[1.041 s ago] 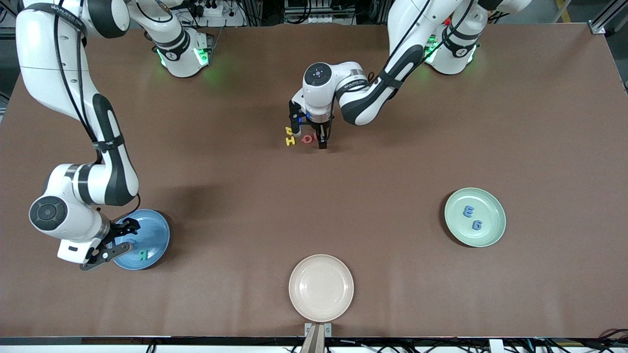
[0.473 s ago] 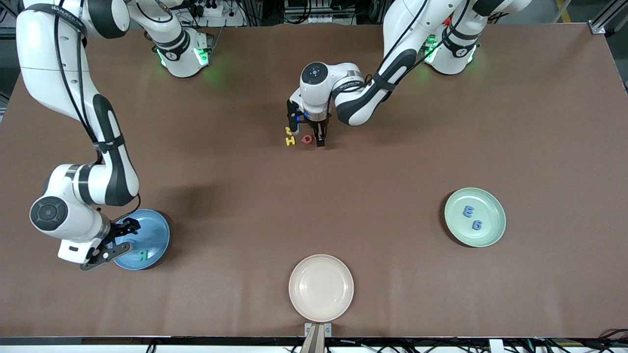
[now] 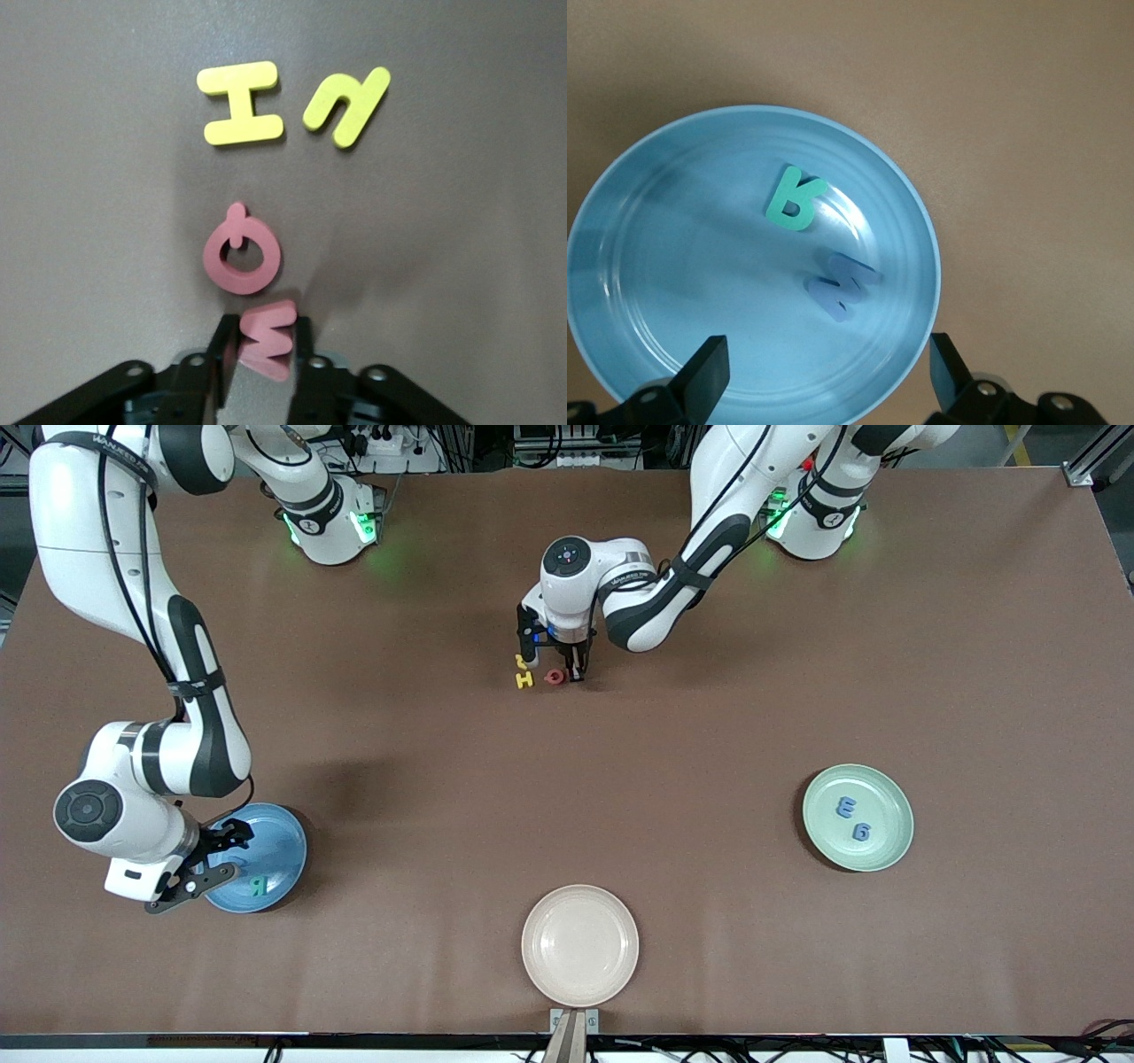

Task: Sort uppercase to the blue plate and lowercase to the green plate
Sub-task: 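Carry the pink m to the green plate while the right gripper rises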

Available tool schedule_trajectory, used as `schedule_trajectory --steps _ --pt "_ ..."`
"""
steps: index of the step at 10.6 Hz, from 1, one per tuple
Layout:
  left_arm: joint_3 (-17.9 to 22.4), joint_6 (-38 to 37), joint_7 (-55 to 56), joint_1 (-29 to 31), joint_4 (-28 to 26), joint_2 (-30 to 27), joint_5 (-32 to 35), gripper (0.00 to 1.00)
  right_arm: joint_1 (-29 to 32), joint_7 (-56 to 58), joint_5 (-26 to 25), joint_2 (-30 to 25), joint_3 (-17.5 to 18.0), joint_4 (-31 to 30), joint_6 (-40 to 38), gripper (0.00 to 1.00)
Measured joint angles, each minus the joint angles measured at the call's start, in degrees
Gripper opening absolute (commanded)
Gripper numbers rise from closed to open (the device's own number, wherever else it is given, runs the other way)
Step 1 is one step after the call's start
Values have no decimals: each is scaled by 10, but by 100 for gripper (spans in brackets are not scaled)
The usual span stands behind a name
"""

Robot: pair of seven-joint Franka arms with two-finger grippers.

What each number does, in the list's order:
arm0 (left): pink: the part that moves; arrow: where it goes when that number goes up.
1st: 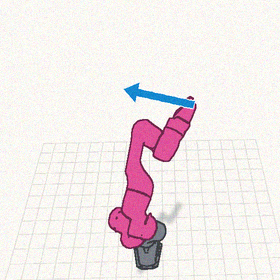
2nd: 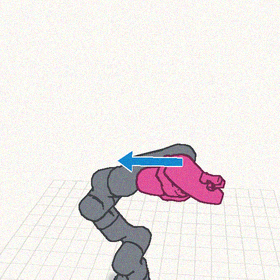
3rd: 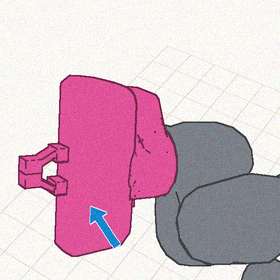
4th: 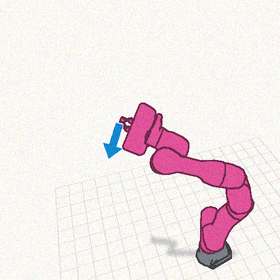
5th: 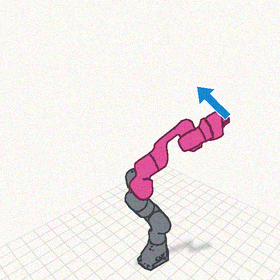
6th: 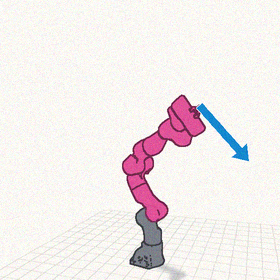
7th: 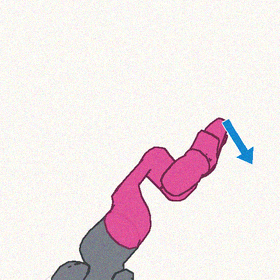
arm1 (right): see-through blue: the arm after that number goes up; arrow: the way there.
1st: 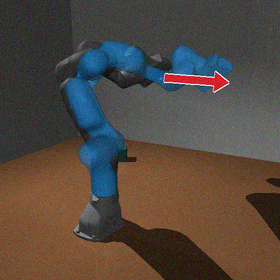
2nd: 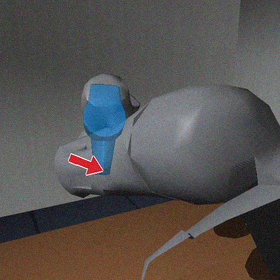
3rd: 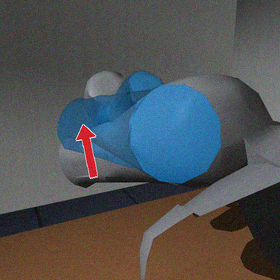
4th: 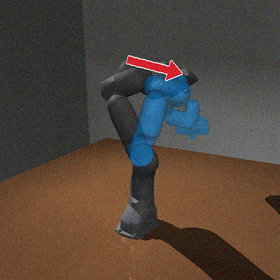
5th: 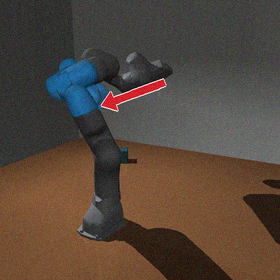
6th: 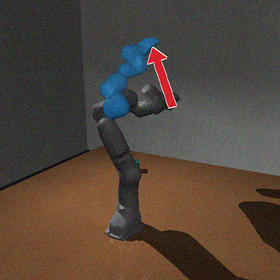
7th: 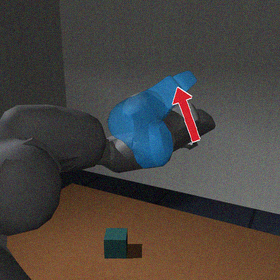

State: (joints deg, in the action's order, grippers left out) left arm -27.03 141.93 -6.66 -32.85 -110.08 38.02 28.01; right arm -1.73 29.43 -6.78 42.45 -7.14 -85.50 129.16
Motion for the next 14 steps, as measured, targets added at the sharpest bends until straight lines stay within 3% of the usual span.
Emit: schedule_trajectory --steps 3,5,9,11,14 --pt "4 -9 2 21 8 -10 0 0 -2 -2 2 0 5 0 -2 100" --pt "-6 -74 1 80 18 -52 0 0 -18 -48 4 0 11 1 -26 100" --pt "3 -167 3 208 24 -152 -28 0 -137 -305 6 -13 18 7 -100 100" --pt "54 -185 -7 238 31 -175 -46 0 -209 -455 8 -20 29 9 -118 100" --pt "166 -193 -33 241 35 -178 -94 0 -313 -642 17 -24 40 10 -121 100"
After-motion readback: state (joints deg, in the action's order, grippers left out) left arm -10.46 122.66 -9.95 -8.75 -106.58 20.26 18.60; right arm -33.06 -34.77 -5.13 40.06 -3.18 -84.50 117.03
